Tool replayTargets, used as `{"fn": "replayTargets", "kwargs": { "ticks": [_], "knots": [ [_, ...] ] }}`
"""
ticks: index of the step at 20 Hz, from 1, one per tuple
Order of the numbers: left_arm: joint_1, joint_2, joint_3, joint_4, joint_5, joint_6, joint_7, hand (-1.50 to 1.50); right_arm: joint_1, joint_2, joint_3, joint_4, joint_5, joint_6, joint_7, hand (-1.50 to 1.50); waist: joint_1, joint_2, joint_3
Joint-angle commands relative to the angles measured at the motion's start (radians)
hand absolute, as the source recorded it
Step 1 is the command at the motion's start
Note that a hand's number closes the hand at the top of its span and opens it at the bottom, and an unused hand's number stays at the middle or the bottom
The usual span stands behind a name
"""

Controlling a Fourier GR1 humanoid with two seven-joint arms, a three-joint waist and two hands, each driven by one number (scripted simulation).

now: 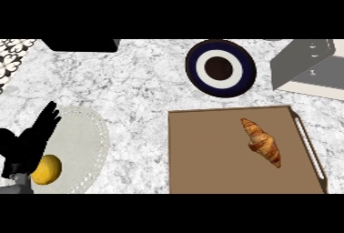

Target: Pick the cupcake from the tray and place it in the tiered shelf

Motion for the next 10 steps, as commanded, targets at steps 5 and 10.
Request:
{"fn": "replayTargets", "kwargs": {
  "ticks": [5,10],
  "knots": [
    [0.022,-0.032,-0.010,0.008,-0.031,0.023,-0.038,0.00,-0.028,-0.151,-0.142,0.096,-0.143,0.208,0.025,-1.50,-0.008,0.000,0.000],
    [-0.030,0.023,0.038,0.022,0.017,-0.018,0.033,0.00,0.052,-0.289,-0.224,0.154,-0.214,0.313,0.019,-1.50,-0.030,-0.001,0.002]
  ]
}}
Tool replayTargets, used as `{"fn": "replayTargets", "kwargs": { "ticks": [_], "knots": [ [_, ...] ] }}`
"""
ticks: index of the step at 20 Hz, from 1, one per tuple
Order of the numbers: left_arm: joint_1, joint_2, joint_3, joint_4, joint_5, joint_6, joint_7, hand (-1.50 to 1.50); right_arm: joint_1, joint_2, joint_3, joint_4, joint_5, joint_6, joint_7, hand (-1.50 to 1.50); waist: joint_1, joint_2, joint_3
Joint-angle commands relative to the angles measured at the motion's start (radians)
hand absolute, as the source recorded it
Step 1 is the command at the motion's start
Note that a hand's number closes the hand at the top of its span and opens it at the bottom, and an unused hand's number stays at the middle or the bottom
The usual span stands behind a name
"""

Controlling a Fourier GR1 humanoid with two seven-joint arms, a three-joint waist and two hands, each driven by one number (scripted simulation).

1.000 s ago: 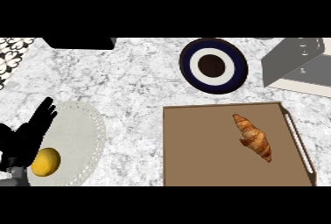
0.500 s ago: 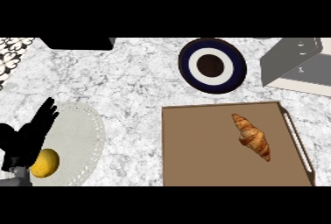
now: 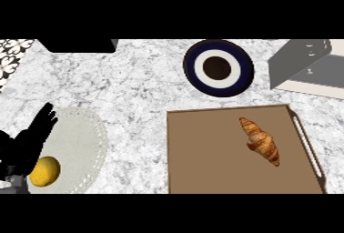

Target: Pick the cupcake from the tray and place it in the tiered shelf

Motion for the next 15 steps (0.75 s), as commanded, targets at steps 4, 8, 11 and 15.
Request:
{"fn": "replayTargets", "kwargs": {
  "ticks": [4,8,11,15],
  "knots": [
    [-0.010,-0.003,0.007,-0.015,0.002,0.007,0.018,0.00,0.111,-0.214,-0.091,0.095,-0.066,0.098,0.025,-1.50,-0.006,0.003,0.005],
    [0.019,-0.012,0.021,0.003,0.009,0.006,-0.015,0.00,0.229,-0.293,-0.106,0.140,-0.073,0.183,-0.023,-1.50,-0.027,0.000,0.007],
    [0.055,-0.005,0.033,-0.009,0.009,0.008,-0.020,0.00,0.308,-0.337,-0.106,0.168,-0.069,0.257,-0.067,-1.50,-0.048,-0.006,0.011],
    [0.067,-0.019,0.028,-0.013,0.012,0.013,-0.012,0.00,0.361,-0.364,-0.126,0.177,-0.089,0.304,-0.120,-1.50,-0.072,-0.013,0.015]
  ]
}}
